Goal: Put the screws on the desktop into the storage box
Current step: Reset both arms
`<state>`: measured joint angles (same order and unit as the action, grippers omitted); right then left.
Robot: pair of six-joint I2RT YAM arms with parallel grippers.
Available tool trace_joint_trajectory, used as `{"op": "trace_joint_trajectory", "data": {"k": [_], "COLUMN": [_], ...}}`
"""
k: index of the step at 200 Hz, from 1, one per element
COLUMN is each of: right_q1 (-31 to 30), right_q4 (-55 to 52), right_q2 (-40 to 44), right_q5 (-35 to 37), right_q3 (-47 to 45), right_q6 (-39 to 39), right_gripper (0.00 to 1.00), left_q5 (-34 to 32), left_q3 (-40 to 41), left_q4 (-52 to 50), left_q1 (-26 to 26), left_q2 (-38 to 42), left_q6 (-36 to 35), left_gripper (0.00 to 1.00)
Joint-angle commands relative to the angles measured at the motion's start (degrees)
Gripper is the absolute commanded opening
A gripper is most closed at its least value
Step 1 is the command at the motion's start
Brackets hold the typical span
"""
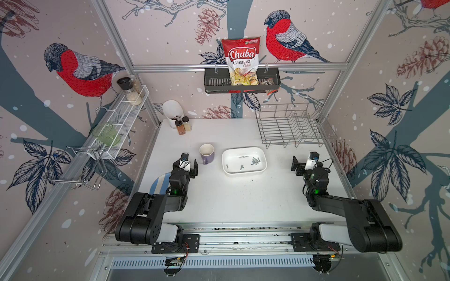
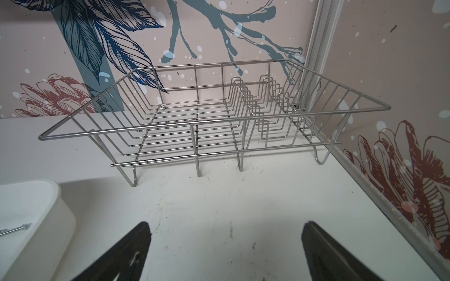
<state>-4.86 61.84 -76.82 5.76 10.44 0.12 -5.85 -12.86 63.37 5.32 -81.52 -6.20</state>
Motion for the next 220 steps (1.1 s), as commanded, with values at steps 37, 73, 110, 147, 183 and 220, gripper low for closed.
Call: {"op": "trace_joint_trajectory", "data": {"k": [37,73,110,147,183,220], "right_q1": [1.6,2.1,2.4,2.9,2.9,3.2], "right_q4": [19.3,9.7,9.4,8.7,8.6,8.8], "right_q2": [-8.9,-9.6,-9.5,-9.5,-9.5,-10.0], "right_q5": [1.0,5.5,5.2,4.5,4.4,3.8], "right_q3": [-3.5,1.9,2.0,2.4,2.3,2.5], "right_q6": [0.1,2.8,3.0,3.4,3.4,3.5], "right_gripper": [1.00,1.00,1.00,1.00,1.00,1.00], "left_q5": [6.0,4.3,4.2,4.3,4.3,4.2], "left_q3": [-0.4,-2.1,-1.8,-1.8,-1.8,-1.8], "left_q4": [8.9,5.0,5.4,5.3,5.1,5.0], "left_q1": [-4.2,-4.9,-5.0,-5.0,-4.9,-5.0], "left_q2": [-6.2,-5.8,-5.8,-5.7,-5.6,-5.6], "left_q6": [5.0,6.5,6.5,6.5,6.6,6.5], "left_gripper": [0.84,0.98,0.98,0.98,0.98,0.98]}}
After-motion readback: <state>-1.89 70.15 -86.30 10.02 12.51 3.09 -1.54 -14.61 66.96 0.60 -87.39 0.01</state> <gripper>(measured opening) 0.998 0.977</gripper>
